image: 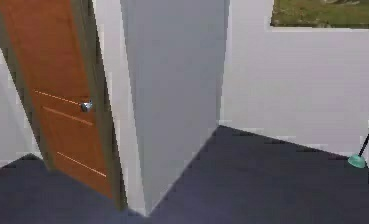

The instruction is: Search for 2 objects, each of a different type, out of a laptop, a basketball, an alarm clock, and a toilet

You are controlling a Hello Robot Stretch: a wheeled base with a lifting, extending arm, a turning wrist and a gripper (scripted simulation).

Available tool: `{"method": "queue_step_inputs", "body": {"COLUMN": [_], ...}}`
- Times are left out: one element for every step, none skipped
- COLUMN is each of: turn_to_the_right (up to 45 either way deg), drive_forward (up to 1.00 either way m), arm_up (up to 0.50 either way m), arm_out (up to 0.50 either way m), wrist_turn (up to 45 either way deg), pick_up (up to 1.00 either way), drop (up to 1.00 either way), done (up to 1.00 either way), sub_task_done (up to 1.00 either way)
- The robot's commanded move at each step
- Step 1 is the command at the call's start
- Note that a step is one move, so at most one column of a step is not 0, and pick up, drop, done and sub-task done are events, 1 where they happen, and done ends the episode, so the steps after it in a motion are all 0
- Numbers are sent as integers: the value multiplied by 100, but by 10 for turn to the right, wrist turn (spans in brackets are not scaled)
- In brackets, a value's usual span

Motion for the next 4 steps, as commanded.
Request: {"method": "queue_step_inputs", "body": {"turn_to_the_right": [-450,-150,0,-180], "drive_forward": [0,0,90,0], "arm_up": [0,0,0,0], "arm_out": [0,0,0,0], "wrist_turn": [0,0,0,0], "pick_up": [0,0,0,0], "drop": [0,0,0,0], "done": [0,0,0,0], "sub_task_done": [0,0,0,0]}}
